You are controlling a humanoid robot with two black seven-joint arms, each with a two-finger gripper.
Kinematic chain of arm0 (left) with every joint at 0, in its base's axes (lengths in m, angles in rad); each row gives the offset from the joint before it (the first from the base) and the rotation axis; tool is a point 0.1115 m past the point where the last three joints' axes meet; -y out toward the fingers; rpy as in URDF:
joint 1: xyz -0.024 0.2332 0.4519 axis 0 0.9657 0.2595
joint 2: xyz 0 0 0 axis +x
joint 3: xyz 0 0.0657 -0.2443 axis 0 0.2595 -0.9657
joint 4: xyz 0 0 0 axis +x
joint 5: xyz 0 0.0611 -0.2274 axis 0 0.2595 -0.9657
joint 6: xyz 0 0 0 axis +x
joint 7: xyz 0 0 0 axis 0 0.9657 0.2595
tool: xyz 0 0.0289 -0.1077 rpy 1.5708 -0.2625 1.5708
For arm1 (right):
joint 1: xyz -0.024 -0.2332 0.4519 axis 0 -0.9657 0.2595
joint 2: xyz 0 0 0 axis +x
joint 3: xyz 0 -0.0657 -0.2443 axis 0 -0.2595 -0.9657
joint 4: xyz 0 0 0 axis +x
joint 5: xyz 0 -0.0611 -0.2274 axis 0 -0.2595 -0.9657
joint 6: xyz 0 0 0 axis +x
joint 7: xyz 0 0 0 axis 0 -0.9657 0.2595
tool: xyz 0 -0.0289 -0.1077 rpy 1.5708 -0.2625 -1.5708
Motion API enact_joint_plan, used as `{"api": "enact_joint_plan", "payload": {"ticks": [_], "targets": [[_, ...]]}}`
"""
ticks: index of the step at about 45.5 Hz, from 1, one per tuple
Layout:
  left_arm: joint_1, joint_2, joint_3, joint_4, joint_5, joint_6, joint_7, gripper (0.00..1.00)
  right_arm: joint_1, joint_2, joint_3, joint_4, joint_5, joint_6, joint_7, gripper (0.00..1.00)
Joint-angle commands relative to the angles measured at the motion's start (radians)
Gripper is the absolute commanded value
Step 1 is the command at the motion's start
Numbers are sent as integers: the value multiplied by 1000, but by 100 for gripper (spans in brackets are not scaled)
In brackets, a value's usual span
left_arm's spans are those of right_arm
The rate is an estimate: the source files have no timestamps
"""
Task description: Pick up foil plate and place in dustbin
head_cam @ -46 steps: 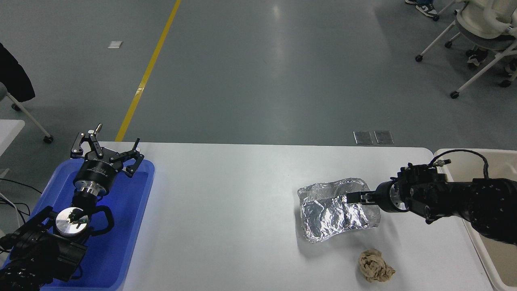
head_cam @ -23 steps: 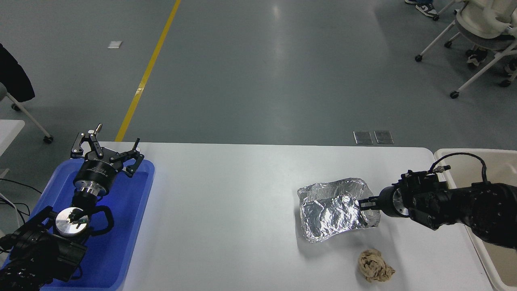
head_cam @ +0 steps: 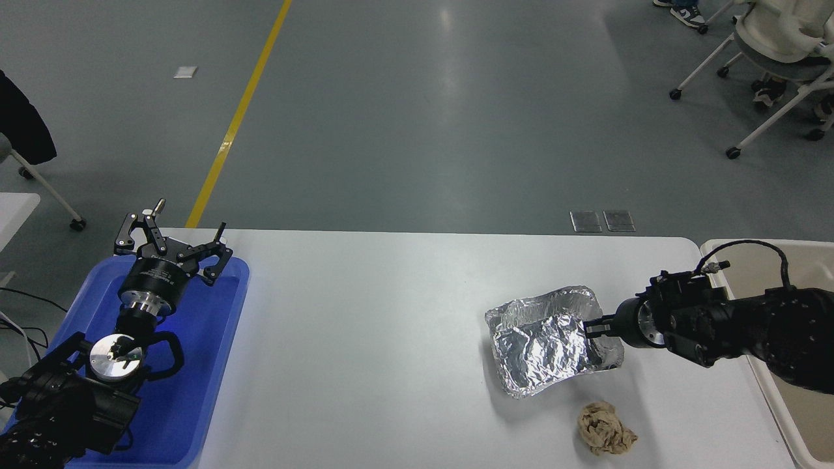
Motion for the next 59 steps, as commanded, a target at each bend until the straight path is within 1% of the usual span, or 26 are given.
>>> {"api": "enact_joint_plan", "payload": {"ticks": [1,9,21,34,45,59], "targets": [[0,0,0,1,0,0,0,100,205,-66,9,181,6,83,0,0],[0,0,0,1,0,0,0,100,390,-138,8,276,6,184,0,0],[0,0,0,1,0,0,0,100,633,-175,-4,279,28,420,-2,0],[0,0,0,1,-1,0,0,100,804,-230,-6,304,31,569,-2,0],[0,0,0,1,-1,0,0,100,873,-249,-6,313,29,622,-2,0],[0,0,0,1,-1,0,0,100,878,-250,-7,310,23,628,-2,0]]}}
